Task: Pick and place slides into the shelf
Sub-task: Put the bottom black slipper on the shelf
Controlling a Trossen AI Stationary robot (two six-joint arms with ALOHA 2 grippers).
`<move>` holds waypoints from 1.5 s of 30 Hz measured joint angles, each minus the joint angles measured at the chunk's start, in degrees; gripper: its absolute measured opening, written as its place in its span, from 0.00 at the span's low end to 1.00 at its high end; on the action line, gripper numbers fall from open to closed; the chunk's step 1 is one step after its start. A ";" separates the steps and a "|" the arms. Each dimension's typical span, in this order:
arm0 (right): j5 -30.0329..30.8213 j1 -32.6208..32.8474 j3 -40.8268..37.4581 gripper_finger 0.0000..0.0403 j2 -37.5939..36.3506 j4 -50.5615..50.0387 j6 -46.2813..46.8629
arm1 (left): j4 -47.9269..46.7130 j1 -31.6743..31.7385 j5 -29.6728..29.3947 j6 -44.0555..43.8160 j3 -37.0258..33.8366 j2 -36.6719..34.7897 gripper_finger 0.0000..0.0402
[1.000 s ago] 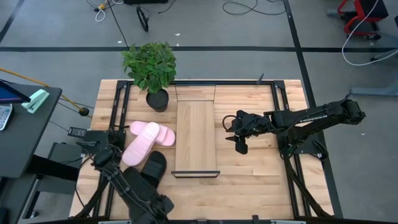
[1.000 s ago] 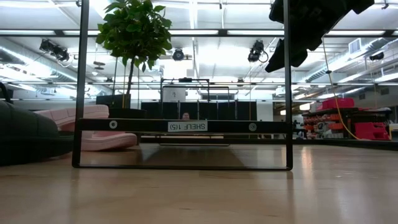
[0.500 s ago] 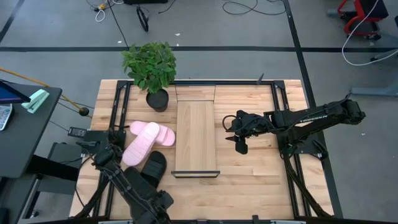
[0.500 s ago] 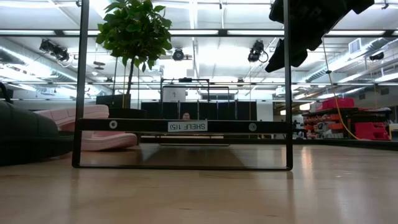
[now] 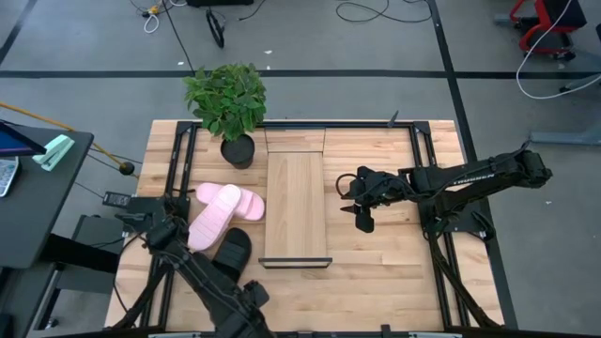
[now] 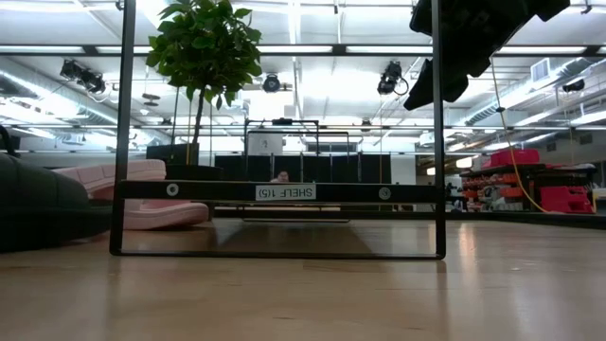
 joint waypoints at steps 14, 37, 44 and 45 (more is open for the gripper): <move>0.00 0.00 -0.01 0.43 0.00 0.02 -0.01 | -1.29 0.03 4.44 1.02 -4.66 0.12 0.32; 0.02 0.00 -0.01 0.43 0.00 0.02 0.00 | -1.09 -2.91 24.24 4.38 -4.49 -0.80 0.04; 0.02 0.00 -0.01 0.43 0.00 0.20 0.00 | -1.09 -3.10 11.05 1.35 -4.46 -5.27 0.02; 0.02 0.00 -0.01 0.43 0.00 0.20 -0.01 | -1.07 -3.11 7.89 0.61 -4.45 -6.24 0.03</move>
